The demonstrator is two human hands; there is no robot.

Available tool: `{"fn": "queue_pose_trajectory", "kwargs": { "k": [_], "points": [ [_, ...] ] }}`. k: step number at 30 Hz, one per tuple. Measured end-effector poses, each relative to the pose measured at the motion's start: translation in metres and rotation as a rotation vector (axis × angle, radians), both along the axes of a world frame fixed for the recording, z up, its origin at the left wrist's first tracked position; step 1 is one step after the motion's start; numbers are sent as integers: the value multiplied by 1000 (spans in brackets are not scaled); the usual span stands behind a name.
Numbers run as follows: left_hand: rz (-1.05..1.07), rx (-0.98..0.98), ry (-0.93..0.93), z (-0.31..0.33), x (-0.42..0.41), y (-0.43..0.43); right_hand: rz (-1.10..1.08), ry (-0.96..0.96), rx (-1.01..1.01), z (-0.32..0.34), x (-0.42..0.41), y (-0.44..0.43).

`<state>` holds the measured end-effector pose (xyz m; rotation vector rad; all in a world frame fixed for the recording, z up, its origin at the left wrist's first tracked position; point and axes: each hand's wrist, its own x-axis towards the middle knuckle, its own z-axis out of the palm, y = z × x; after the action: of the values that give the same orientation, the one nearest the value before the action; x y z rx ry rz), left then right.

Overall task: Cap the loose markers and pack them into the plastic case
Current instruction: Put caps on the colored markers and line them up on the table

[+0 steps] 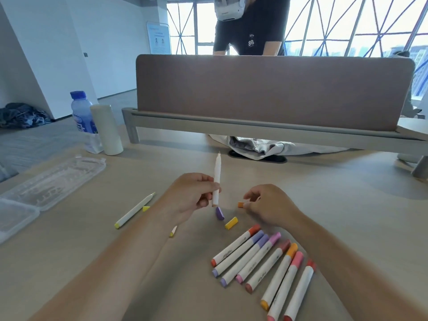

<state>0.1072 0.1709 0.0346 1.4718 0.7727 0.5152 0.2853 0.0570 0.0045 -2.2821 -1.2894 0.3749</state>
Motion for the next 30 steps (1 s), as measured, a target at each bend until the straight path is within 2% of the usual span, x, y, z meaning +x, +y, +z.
{"fn": "queue_pose_trajectory", "kwargs": {
  "k": [5, 9, 11, 15, 18, 23, 30],
  "points": [
    [-24, -64, -63, -1, -22, -12, -6, -89, -49, 1, -11, 3],
    [-12, -81, -83, -4, -35, -21, 0, -47, -41, 6, -15, -3],
    [-7, -62, -80, -5, -40, -23, -3, 144, 88, 15, -19, -10],
    [-45, 4, -63, -4, -48, -29, 7, 801, 377, 29, -27, -30],
    [-122, -23, -71, 1, -52, -37, 24, 1030, 442, 32, -31, -39],
    [-178, 40, -2, -1, -55, -42, -5, 1050, 505, 35, -38, -44],
    [-236, 69, 71, 0, -54, -50, -81, 848, 559, 39, -41, -46]
  ]
}}
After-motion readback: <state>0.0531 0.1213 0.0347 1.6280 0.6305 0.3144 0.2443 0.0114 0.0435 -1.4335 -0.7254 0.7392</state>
